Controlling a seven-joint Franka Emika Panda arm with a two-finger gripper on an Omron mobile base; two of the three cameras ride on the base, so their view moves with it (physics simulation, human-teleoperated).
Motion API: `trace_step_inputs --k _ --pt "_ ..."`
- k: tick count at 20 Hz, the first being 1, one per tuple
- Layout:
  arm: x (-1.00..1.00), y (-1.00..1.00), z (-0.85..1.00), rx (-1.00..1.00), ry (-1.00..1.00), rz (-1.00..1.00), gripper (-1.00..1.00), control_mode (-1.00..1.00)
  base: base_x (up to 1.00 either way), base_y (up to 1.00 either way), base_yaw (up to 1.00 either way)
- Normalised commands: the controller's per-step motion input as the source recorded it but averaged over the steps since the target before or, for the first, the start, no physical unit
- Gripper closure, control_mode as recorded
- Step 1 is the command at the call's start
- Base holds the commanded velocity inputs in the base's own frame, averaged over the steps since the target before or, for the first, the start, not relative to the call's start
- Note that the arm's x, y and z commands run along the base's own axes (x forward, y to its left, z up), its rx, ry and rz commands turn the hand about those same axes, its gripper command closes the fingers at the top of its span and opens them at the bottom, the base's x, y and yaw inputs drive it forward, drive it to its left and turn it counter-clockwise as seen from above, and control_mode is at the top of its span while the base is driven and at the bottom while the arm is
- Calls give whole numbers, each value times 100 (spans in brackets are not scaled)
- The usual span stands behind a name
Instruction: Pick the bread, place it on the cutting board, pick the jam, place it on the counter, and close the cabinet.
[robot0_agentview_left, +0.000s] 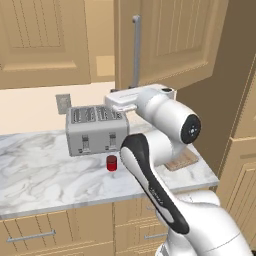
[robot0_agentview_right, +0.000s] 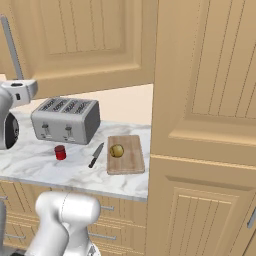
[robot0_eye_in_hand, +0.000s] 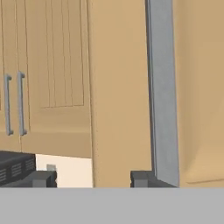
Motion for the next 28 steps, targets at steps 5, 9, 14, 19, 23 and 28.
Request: trace_step_inputs --k 5,9,14,19,23,28 --pt "47 0 -5 0 -5 -4 -100 -100 0 0 0" --pt "49 0 -6 0 -5 -4 -100 -100 0 0 0" --pt "50 0 -10 0 -5 -3 -100 -100 0 0 0" --pt "50 0 -12 0 -6 -3 -100 -100 0 0 0" --pt "54 0 -9 0 -3 -3 -100 -100 0 0 0" --pt "50 0 -4 0 0 -1 -100 -100 0 0 0"
